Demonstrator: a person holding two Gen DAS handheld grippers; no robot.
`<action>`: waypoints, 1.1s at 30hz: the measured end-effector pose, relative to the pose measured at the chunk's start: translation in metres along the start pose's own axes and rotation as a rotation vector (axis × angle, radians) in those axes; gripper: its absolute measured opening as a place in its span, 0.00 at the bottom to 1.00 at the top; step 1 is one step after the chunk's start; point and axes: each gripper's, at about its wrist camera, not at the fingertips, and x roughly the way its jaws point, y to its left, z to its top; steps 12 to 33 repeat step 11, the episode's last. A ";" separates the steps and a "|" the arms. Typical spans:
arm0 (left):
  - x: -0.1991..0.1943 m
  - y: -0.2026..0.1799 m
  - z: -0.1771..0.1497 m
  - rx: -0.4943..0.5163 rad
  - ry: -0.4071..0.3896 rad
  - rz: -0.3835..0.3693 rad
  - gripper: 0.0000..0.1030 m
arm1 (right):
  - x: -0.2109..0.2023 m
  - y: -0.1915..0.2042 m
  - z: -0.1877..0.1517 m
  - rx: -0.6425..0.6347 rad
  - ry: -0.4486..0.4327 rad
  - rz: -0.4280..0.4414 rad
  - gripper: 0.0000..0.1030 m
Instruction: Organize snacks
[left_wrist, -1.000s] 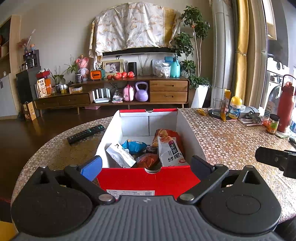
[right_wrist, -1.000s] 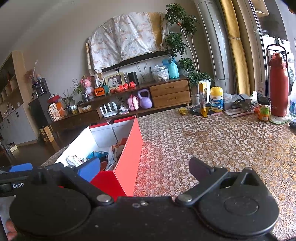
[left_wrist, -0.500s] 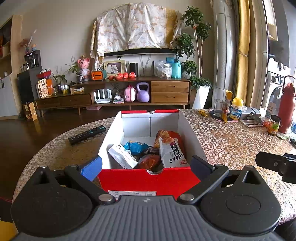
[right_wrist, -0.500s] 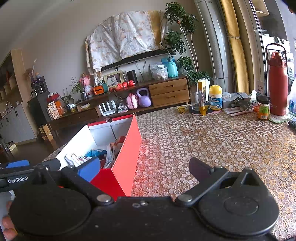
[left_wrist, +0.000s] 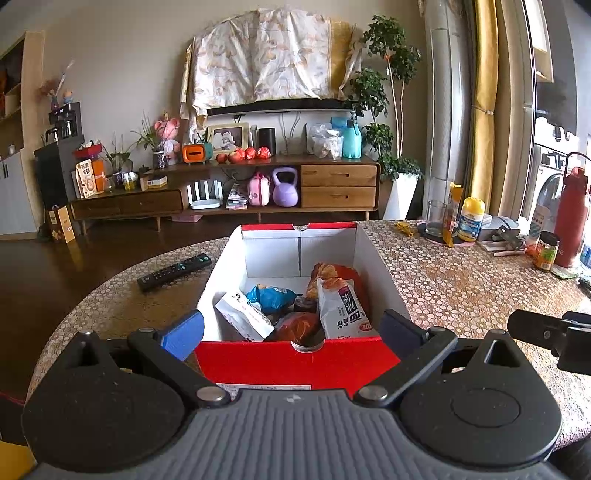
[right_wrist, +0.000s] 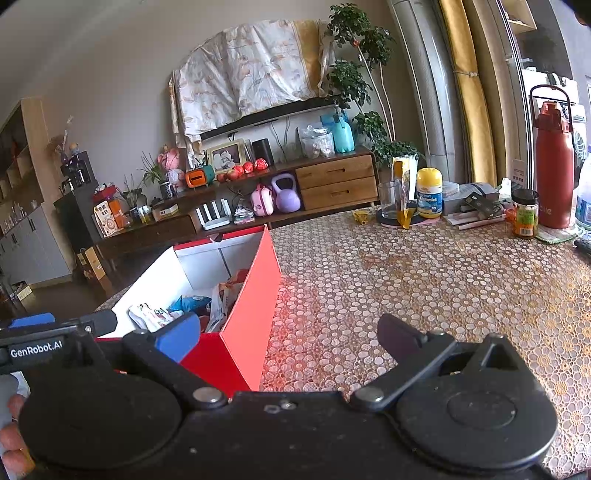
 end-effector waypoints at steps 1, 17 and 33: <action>0.000 -0.001 0.000 0.001 -0.001 0.000 0.99 | 0.000 -0.001 0.000 0.000 0.001 -0.001 1.00; -0.002 -0.003 0.001 -0.003 -0.013 0.004 0.99 | 0.000 -0.001 0.000 0.000 0.000 0.000 1.00; -0.002 -0.003 0.001 -0.003 -0.013 0.004 0.99 | 0.000 -0.001 0.000 0.000 0.000 0.000 1.00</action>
